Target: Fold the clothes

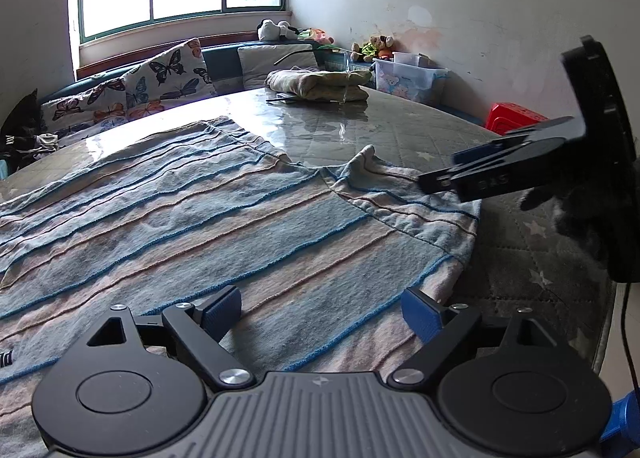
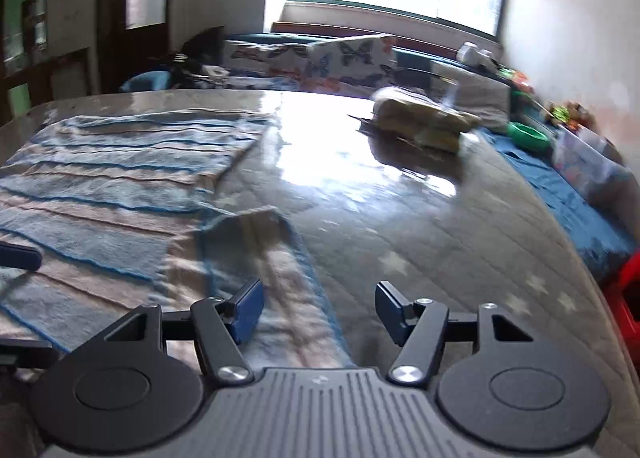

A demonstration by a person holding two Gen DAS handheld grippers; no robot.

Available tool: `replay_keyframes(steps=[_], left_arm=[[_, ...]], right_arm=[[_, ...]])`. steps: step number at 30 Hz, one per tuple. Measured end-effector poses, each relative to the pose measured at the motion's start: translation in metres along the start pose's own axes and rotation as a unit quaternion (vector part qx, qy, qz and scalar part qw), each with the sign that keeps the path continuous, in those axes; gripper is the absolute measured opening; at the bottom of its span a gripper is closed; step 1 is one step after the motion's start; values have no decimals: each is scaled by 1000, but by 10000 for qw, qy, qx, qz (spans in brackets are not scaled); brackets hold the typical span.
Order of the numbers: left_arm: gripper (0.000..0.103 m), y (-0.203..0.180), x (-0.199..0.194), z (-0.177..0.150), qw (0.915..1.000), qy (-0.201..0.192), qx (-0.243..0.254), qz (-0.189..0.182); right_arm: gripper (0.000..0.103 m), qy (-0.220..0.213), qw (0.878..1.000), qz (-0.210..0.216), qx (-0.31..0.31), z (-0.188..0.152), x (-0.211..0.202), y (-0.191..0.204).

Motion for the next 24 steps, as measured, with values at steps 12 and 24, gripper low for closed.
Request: replay_keyframes(steps=[12, 24], left_arm=[[91, 10, -16, 12, 9993, -204, -268, 180], [93, 44, -46, 16, 9945, -554, -633, 621]], right_arm=[[40, 28, 9977, 237, 635, -20, -21, -1], [11, -203, 9970, 287, 695, -12, -35, 10]])
Point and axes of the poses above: each gripper's, at about its wrist camera, not at the fingertips, and x roughly the way its jaws point, y to its left, z to its top, the point moved 3 cm from there along x, roughly the way its jaws point, and after that the axes turned 15 degrees about -x, right-handed, at the moved point
